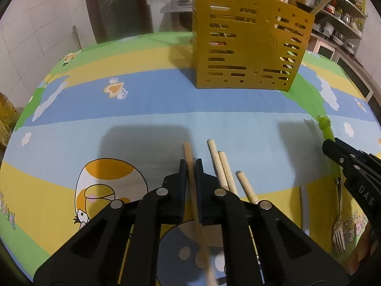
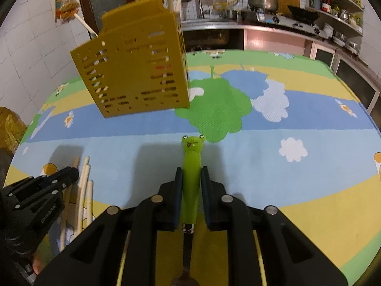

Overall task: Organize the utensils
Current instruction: 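Grasp the green frog-handled fork with the right gripper while the left gripper grasps a chopstick, then lift the fork with the right gripper toward the holder while the left gripper lifts its chopstick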

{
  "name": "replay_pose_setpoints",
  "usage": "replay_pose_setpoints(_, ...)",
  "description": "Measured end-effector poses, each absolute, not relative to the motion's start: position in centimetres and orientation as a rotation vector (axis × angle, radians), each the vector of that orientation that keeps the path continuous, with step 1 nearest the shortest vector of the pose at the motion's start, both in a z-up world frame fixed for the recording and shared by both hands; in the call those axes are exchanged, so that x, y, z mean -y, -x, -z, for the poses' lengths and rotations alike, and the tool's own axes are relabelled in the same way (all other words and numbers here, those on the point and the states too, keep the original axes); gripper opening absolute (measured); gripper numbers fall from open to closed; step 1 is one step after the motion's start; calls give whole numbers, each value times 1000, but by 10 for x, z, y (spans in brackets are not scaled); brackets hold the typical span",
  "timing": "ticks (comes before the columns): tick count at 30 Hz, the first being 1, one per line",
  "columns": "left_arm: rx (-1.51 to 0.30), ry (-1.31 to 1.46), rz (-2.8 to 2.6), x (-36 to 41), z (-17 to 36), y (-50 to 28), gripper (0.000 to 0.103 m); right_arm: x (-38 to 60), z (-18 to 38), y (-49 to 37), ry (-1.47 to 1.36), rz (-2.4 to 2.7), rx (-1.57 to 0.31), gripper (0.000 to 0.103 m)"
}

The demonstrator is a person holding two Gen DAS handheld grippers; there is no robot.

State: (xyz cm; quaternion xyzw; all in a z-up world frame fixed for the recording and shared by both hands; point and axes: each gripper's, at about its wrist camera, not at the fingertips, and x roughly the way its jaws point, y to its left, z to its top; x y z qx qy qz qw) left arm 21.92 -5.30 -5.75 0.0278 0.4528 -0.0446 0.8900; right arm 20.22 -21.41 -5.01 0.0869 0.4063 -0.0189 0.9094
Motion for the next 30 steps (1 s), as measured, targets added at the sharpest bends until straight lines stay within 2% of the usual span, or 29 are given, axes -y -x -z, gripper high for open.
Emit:
replay_pose_setpoints(6, -890, -28, 83, 43, 49, -214, 5, 213, 34, -188, -202, 37, -741, 16)
replay_pose_setpoints(22, -507, 64, 89, 10, -24, -173, 5, 217, -7, -153, -232, 28, -451, 16)
replay_pose_setpoints(30, -390, 74, 117, 8, -41, -153, 5, 214, -13, -146, -212, 31, -388, 16)
